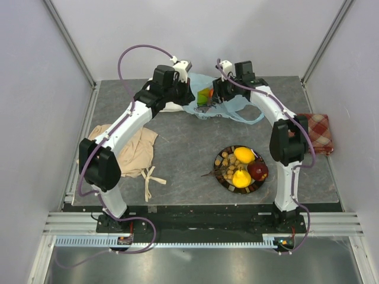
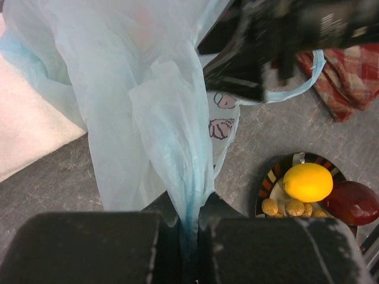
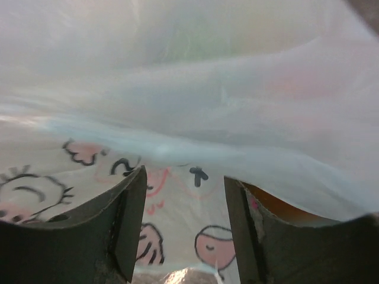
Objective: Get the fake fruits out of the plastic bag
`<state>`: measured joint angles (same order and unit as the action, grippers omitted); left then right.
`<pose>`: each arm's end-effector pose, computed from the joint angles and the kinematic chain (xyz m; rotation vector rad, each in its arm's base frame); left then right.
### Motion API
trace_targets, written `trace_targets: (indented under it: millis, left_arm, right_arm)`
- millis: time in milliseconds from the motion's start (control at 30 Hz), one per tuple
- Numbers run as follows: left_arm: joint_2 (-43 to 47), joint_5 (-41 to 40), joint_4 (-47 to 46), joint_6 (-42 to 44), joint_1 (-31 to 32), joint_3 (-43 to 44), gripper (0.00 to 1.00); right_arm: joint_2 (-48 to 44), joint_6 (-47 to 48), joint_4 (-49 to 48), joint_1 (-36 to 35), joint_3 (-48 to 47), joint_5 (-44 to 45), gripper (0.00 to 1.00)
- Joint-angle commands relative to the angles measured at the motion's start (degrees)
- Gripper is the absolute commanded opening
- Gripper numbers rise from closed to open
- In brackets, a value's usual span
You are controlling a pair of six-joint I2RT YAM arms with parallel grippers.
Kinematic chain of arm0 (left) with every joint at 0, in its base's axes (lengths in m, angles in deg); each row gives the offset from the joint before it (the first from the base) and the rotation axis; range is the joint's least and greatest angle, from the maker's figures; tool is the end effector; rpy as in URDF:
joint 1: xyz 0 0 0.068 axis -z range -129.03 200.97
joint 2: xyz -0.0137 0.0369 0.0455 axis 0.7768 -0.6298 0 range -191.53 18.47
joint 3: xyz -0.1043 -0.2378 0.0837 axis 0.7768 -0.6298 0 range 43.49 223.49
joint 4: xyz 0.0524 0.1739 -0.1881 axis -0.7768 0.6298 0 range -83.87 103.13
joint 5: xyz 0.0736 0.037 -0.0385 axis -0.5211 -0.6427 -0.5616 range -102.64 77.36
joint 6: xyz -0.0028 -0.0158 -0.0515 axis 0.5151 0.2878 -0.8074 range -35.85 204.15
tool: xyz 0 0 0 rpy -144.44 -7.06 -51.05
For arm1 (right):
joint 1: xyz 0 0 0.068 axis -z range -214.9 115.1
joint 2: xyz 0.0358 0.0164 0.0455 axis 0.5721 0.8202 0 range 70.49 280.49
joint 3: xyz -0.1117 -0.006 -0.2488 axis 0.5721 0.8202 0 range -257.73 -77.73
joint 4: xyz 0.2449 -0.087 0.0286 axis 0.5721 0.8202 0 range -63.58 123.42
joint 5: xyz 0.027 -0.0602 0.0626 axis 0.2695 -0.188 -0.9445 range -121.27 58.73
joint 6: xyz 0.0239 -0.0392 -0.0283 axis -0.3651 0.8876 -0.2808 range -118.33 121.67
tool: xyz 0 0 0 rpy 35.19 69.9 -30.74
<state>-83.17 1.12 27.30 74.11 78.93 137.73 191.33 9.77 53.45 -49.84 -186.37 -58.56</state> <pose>0.3665 -0.2041 0.3480 0.4792 2.0649 -0.6503 0.4686 0.1419 0.2801 -0.6932 2.1220 0.6001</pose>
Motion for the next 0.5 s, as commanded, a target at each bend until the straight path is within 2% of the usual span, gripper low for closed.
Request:
trace_targets:
  millis: [0,33,133,300,467]
  left_arm:
    - [0.2,1.0,-1.3,-2.0,-0.4,2.3,0.01]
    - [0.3,0.9,-1.2,-2.0,-0.4,2.2,0.02]
    - [0.8,0.8,-1.0,-1.7,-0.5,1.6,0.02]
    - [1.8,0.6,-0.9,-1.1,-0.6,-0.5,0.02]
    - [1.9,0.5,-0.9,-0.9,-0.6,-1.9,0.02]
  right_arm:
    - [6.6,1.0,0.8,-0.9,-4.7,0.9,0.66]
    - [7.8,0.6,0.7,-1.1,-6.0,1.6,0.75]
    - [11.8,-2.5,-1.7,-1.0,-10.2,6.4,0.88]
    - [13.7,-4.1,-6.3,-1.5,-12.9,6.6,0.94]
    - [12.8,-3.8,-12.8,-1.7,-10.0,12.0,0.98]
